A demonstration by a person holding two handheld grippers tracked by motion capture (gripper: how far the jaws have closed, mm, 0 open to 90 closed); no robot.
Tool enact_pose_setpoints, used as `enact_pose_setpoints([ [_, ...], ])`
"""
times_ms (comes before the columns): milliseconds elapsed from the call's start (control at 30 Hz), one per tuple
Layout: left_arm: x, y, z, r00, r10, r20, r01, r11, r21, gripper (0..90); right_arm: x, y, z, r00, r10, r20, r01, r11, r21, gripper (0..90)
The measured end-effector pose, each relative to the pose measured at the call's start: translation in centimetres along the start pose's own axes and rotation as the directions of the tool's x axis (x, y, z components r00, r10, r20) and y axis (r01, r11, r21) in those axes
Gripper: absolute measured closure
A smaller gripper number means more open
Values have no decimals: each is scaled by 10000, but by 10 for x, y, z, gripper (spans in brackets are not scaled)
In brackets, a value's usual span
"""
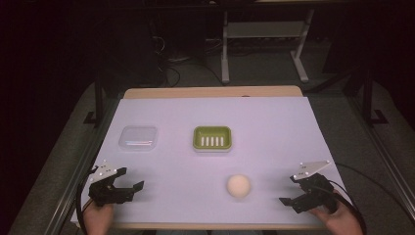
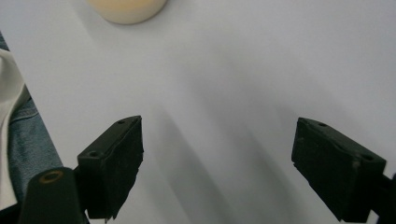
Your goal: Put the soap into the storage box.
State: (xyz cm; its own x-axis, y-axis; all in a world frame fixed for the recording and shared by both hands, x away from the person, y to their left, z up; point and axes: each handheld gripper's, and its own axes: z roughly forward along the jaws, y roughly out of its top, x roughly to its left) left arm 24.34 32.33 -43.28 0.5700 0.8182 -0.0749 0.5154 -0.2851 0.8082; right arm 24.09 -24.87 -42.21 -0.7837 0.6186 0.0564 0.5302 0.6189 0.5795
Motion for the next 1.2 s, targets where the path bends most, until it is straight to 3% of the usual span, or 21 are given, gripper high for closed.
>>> enact_pose_setpoints([
  [233, -3, 2, -3, 9989, 364, 293, -361, 9993, -96, 130, 5, 7, 1, 9994, -306, -132, 306, 9995, -33, 160],
  [567, -5, 2, -7, 9975, 671, 239, -664, 9974, -285, 130, 15, 18, 4, 9981, -581, -202, 581, 9983, 9, 161],
  [900, -5, 2, -8, 9968, 746, 285, -738, 9969, -283, 130, 21, 29, 9, 9967, -741, -344, 743, 9972, 58, 161],
  [1200, -5, 2, -8, 9962, 801, 350, -791, 9964, -310, 130, 26, 50, 22, 9899, -1230, -712, 1258, 9914, 373, 161],
])
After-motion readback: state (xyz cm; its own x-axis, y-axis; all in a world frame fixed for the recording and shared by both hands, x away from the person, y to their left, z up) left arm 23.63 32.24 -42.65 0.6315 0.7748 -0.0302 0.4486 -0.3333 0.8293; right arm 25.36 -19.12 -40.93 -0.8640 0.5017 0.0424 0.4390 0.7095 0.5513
